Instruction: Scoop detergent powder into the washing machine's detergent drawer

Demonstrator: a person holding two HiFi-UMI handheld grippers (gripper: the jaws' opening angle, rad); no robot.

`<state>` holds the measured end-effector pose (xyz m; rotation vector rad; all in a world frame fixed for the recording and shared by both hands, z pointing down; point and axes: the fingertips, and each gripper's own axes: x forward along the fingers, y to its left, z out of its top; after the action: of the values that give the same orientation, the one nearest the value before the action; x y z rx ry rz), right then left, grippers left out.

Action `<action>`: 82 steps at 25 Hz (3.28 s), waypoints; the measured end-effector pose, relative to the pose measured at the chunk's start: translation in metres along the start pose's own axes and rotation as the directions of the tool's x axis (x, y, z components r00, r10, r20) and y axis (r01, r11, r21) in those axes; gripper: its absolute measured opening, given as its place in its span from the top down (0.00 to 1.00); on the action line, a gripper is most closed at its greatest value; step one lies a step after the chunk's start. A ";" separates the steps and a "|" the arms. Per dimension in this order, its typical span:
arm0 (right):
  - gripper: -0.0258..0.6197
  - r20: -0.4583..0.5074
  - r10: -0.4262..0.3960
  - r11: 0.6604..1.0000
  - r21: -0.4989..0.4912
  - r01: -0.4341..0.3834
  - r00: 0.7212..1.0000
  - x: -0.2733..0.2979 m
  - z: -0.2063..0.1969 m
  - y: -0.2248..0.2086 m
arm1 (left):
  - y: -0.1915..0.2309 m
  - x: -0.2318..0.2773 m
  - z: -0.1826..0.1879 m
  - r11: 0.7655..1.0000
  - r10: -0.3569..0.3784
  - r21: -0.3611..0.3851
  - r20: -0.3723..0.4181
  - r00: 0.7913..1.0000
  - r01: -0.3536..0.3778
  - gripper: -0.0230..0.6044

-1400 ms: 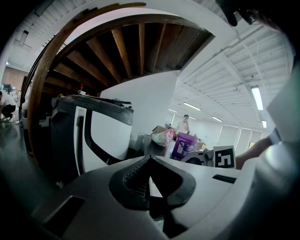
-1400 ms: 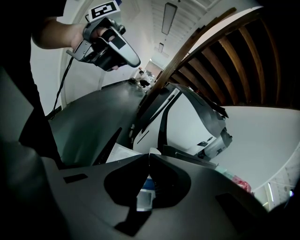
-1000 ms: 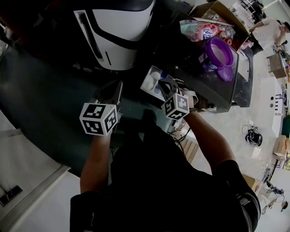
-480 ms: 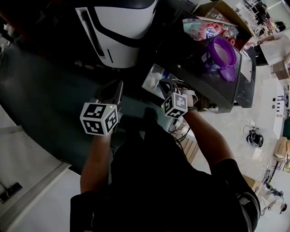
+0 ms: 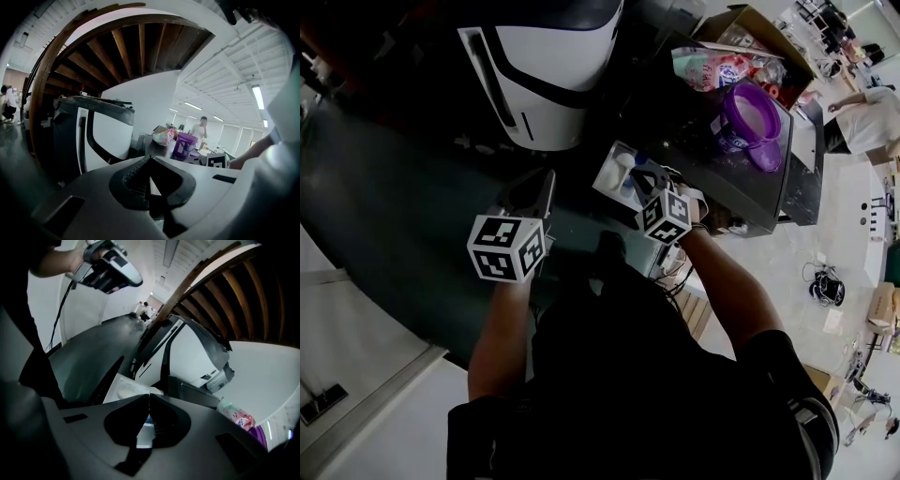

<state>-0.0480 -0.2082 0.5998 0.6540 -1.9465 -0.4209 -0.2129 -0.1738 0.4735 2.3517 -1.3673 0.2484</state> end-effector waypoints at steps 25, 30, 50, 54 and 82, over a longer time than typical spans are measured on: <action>0.93 0.395 -0.128 0.439 0.845 -0.306 0.910 -0.115 0.007 -0.091 | -0.062 0.038 0.050 0.983 -0.159 0.098 0.015 0.987 0.157 0.95; 0.93 0.476 -0.181 0.350 0.849 -0.396 0.861 -0.149 -0.012 -0.107 | -0.094 0.055 0.063 0.978 -0.167 0.132 0.019 0.986 0.163 0.95; 0.93 0.519 -0.510 0.165 0.842 -0.514 0.686 -0.300 -0.146 -0.165 | -0.221 0.094 0.102 0.955 -0.192 0.238 0.045 0.980 0.176 0.95; 0.93 0.511 -0.563 0.145 0.835 -0.531 0.650 -0.325 -0.165 -0.163 | -0.235 0.098 0.100 0.954 -0.185 0.249 0.056 0.981 0.166 0.95; 0.93 0.422 -0.670 0.221 0.899 -0.378 0.611 -0.361 -0.160 -0.171 | -0.239 0.118 0.122 0.930 -0.272 0.276 0.079 0.959 0.242 0.95</action>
<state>0.2683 -0.1260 0.3198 1.8082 -2.9578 0.7565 0.0467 -0.2151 0.3438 2.7764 -1.1133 0.2307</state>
